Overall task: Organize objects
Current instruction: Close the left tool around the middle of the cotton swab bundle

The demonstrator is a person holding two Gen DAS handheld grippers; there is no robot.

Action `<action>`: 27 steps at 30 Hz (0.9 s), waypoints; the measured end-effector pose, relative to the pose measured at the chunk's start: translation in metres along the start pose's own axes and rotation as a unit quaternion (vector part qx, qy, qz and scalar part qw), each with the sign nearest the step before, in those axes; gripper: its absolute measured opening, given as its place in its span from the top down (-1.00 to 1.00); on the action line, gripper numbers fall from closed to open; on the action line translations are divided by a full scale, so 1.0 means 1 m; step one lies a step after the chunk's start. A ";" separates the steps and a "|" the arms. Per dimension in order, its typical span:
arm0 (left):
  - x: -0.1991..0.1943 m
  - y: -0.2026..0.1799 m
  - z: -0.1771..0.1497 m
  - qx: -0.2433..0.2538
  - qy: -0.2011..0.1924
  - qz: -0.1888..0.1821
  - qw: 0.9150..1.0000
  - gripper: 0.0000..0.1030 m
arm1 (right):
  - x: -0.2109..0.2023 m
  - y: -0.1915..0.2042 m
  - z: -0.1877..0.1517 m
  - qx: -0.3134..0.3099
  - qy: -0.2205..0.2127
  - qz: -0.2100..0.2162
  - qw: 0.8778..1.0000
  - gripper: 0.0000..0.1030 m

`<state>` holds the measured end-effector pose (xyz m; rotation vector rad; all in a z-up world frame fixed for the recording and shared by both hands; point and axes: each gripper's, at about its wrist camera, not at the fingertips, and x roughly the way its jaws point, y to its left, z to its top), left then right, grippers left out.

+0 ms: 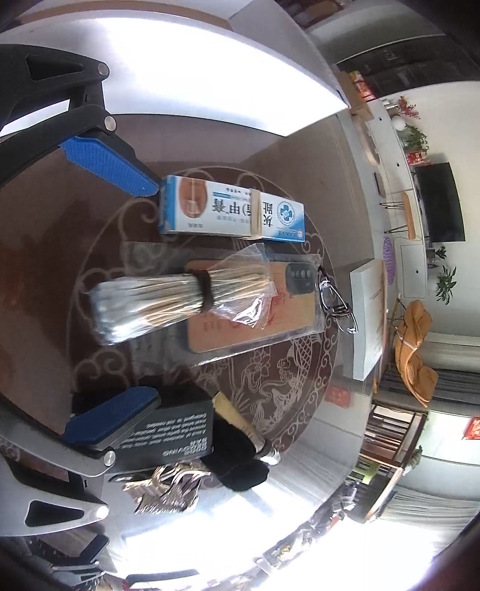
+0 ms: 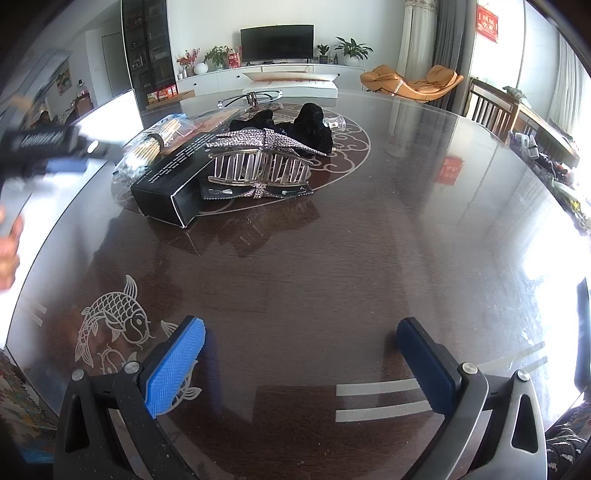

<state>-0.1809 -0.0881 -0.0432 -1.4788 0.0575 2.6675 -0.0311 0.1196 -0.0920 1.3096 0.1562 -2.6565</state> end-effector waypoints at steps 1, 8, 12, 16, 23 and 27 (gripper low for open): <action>0.009 -0.001 0.006 0.002 0.008 0.002 1.000 -1.00 | 0.000 0.000 0.000 0.000 0.000 0.000 1.000 -1.00; 0.031 -0.018 0.016 0.009 0.020 -0.011 1.000 -1.00 | 0.000 0.000 0.000 0.000 -0.002 0.000 1.000 -1.00; 0.035 -0.023 0.018 0.024 0.017 -0.009 1.000 -0.86 | 0.000 0.000 0.000 0.000 -0.002 0.000 1.000 -1.00; 0.041 -0.019 0.018 0.013 0.024 -0.021 0.999 -0.52 | 0.001 0.000 0.000 0.000 -0.002 0.000 1.000 -1.00; 0.031 -0.013 0.012 0.021 0.008 -0.015 1.000 0.44 | 0.000 0.000 0.000 0.000 -0.002 0.000 1.000 -1.00; 0.017 -0.006 -0.003 -0.007 -0.004 -0.027 1.000 0.44 | 0.001 0.000 0.000 0.000 -0.002 0.000 1.000 -1.00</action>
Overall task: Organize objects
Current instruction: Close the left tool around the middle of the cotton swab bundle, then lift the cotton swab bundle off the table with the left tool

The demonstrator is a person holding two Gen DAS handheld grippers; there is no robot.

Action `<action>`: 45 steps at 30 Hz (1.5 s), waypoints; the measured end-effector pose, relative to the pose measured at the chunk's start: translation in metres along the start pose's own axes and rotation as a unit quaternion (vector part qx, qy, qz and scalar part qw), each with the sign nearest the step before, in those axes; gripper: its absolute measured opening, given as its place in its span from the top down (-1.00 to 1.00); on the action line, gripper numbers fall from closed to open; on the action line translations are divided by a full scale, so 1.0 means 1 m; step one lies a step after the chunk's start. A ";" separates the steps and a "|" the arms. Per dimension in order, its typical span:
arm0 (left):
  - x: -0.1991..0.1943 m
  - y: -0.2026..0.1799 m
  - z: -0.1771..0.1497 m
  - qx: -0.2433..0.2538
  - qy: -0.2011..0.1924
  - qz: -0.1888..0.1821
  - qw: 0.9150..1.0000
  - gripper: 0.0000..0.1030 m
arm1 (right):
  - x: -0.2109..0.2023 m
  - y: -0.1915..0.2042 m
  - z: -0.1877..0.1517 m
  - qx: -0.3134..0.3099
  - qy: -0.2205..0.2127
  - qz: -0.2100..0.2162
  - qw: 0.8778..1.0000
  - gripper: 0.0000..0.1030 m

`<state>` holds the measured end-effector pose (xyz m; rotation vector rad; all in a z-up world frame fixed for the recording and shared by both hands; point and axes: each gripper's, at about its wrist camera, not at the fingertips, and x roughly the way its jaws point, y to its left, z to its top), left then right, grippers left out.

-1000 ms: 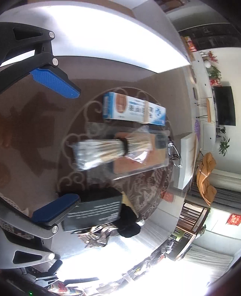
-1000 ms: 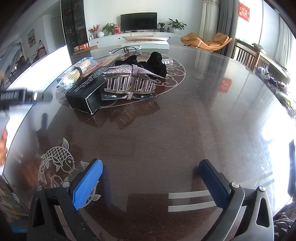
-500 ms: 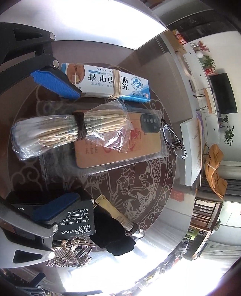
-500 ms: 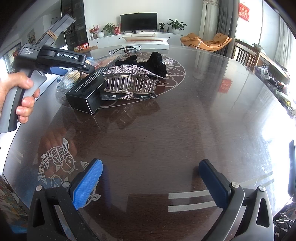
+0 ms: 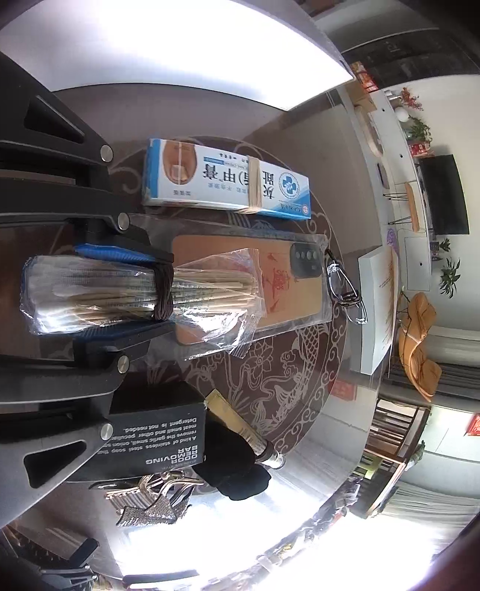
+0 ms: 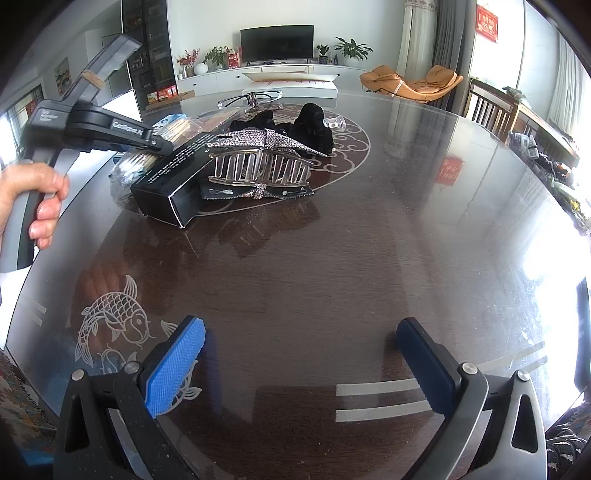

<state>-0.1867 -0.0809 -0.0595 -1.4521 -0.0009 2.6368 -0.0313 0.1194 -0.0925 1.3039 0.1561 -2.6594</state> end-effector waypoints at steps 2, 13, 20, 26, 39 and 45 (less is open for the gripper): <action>-0.011 0.001 -0.012 -0.011 -0.003 -0.003 1.000 0.44 | 0.000 0.000 0.000 0.000 0.000 0.000 1.000 -1.00; -0.056 0.004 -0.076 -0.019 0.004 0.022 1.000 0.43 | 0.000 0.000 0.000 0.000 0.000 0.000 1.000 -1.00; -0.038 0.003 -0.088 -0.006 0.026 0.028 0.999 -0.28 | 0.000 0.000 0.000 0.000 -0.001 0.000 1.000 -1.00; -0.029 0.006 -0.088 -0.001 0.019 0.042 0.999 -0.81 | 0.000 0.001 0.000 0.001 -0.005 -0.001 1.000 -1.00; -0.025 0.010 -0.092 -0.007 -0.004 0.047 0.999 -1.00 | 0.001 0.003 -0.001 0.002 -0.012 -0.003 1.000 -1.00; -0.026 0.010 -0.094 -0.009 -0.008 0.047 0.999 -1.00 | 0.001 0.003 0.000 0.002 -0.012 -0.003 1.000 -1.00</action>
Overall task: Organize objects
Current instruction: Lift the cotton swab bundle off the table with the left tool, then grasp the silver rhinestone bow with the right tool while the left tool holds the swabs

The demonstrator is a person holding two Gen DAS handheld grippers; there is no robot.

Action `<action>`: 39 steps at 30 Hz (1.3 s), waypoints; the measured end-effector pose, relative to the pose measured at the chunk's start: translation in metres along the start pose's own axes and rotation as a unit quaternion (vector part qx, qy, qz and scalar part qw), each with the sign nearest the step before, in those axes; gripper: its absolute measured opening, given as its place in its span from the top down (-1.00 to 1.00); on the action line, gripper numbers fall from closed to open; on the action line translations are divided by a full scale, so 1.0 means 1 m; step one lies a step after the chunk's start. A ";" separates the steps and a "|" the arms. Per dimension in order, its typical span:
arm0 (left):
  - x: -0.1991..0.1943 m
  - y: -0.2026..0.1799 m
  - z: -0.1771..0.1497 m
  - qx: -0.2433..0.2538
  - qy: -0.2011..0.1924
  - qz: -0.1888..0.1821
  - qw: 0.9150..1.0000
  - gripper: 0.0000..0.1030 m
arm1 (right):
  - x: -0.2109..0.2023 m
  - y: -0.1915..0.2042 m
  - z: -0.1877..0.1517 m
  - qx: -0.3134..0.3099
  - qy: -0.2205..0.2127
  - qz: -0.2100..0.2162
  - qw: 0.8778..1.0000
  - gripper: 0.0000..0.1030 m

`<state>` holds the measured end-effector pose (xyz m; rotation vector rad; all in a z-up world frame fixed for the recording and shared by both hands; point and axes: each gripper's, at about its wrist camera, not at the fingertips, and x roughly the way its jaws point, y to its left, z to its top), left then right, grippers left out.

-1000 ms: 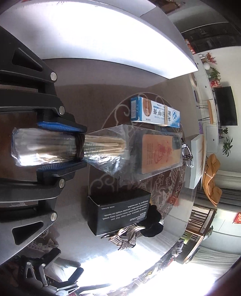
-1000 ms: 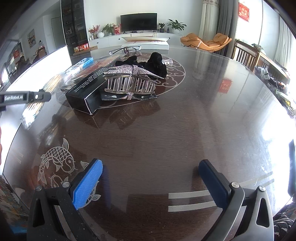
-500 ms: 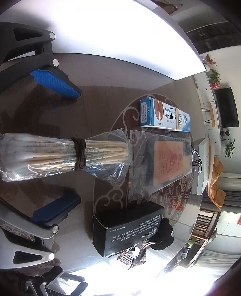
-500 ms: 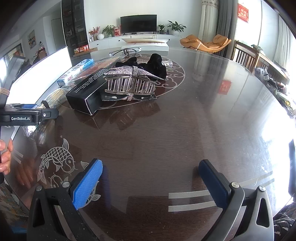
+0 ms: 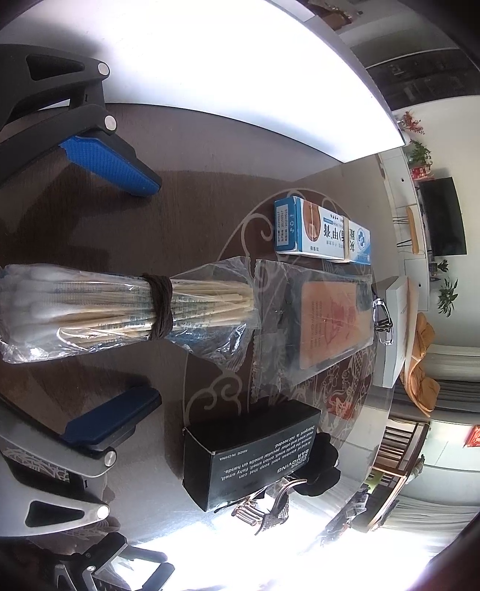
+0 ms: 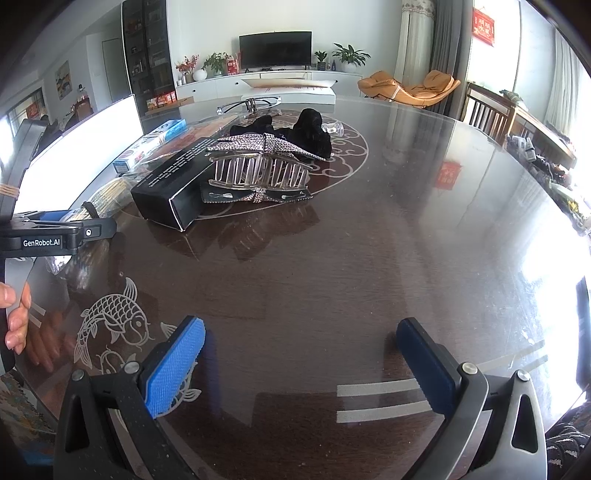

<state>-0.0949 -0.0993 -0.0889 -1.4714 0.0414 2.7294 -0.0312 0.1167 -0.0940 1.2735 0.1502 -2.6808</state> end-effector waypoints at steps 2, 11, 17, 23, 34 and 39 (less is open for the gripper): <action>0.000 0.000 0.000 -0.001 -0.001 0.001 1.000 -1.00 | 0.000 0.000 0.000 0.000 0.000 0.000 1.000 -1.00; -0.001 0.000 0.000 -0.004 -0.004 0.002 1.000 -1.00 | 0.000 0.000 0.000 0.000 -0.001 0.000 1.000 -1.00; 0.000 0.000 0.000 -0.004 -0.003 0.002 1.000 -1.00 | 0.001 0.000 0.004 0.000 0.013 0.001 1.000 -1.00; 0.000 0.000 0.001 -0.006 -0.004 0.003 1.000 -1.00 | -0.013 -0.015 0.057 0.093 -0.032 0.056 0.994 -1.00; 0.000 0.000 0.000 -0.007 -0.005 0.003 1.000 -1.00 | 0.038 -0.016 0.103 0.086 0.003 0.038 0.996 -0.98; 0.000 0.000 0.001 -0.004 -0.001 0.002 1.000 -1.00 | 0.005 -0.046 0.069 0.082 -0.002 0.013 0.997 -0.98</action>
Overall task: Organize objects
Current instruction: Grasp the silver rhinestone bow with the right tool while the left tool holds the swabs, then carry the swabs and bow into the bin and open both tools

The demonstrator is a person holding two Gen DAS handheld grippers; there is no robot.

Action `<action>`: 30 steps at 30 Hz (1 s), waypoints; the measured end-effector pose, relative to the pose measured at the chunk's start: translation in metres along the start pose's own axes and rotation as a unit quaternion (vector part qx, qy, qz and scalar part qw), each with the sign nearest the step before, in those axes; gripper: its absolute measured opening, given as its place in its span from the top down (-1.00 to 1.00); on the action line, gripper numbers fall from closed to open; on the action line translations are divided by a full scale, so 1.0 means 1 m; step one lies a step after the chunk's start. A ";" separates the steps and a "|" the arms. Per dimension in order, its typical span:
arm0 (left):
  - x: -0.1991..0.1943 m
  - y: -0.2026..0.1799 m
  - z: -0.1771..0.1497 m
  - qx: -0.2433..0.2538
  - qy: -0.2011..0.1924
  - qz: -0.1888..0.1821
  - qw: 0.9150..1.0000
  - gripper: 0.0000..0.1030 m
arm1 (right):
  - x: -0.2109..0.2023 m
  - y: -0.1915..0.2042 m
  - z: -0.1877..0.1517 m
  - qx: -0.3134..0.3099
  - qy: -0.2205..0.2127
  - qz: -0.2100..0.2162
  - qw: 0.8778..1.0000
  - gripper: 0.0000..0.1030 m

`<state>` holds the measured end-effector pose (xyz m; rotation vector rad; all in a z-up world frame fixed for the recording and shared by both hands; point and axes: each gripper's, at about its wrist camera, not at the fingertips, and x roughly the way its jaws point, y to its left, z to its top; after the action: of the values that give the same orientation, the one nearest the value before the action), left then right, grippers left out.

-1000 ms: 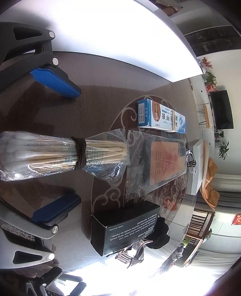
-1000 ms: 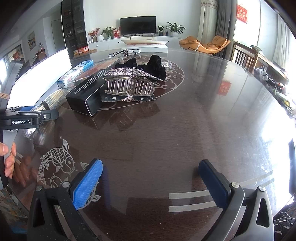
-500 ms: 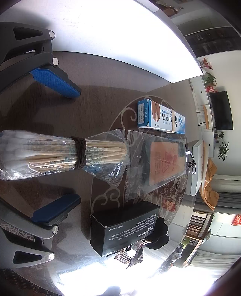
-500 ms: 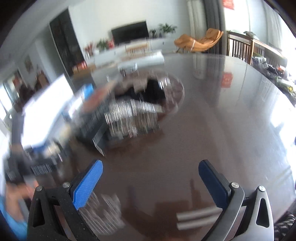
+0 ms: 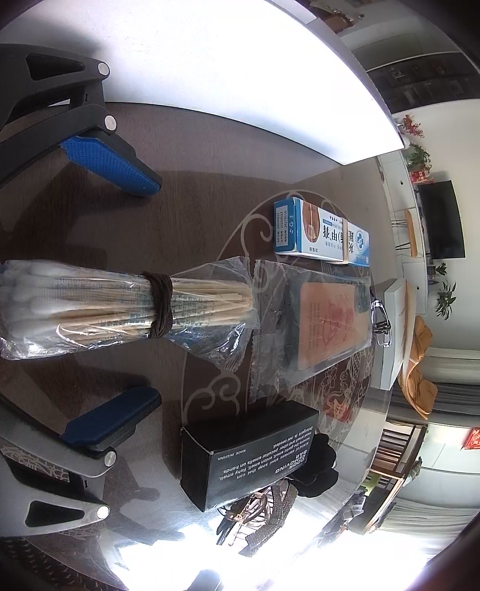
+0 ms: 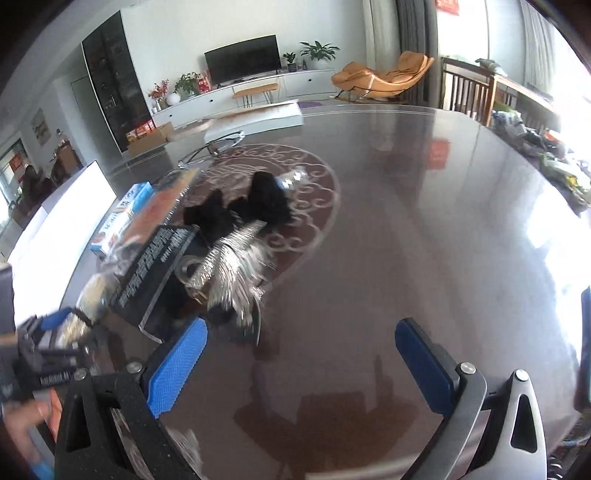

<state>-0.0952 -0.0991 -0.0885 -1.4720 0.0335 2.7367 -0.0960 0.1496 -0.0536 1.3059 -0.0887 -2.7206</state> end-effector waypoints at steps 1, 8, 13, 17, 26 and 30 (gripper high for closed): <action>0.000 0.000 0.001 0.005 0.004 -0.004 1.000 -1.00 | -0.005 -0.002 -0.002 -0.006 0.000 0.009 1.000 -0.99; 0.001 0.002 0.006 0.049 0.061 -0.028 0.997 -1.00 | 0.027 0.039 0.015 -0.120 0.039 0.071 0.989 -0.99; -0.006 0.001 0.009 0.062 0.032 -0.035 0.997 -0.35 | 0.068 0.056 0.031 -0.124 0.065 0.074 0.987 -0.98; -0.012 -0.005 0.009 0.076 0.016 -0.047 0.996 0.45 | 0.074 0.049 0.041 -0.079 0.060 0.094 0.991 0.07; -0.085 0.009 0.000 -0.006 -0.037 -0.142 0.989 0.46 | -0.004 0.022 0.028 -0.014 0.026 0.155 0.987 0.07; -0.149 0.038 0.012 -0.026 -0.092 -0.159 0.983 0.46 | -0.045 0.060 0.035 -0.037 0.013 0.201 0.979 0.07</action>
<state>-0.0245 -0.1394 0.0421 -1.1126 -0.2566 2.6110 -0.0904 0.0967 0.0096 1.1555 -0.2203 -2.3418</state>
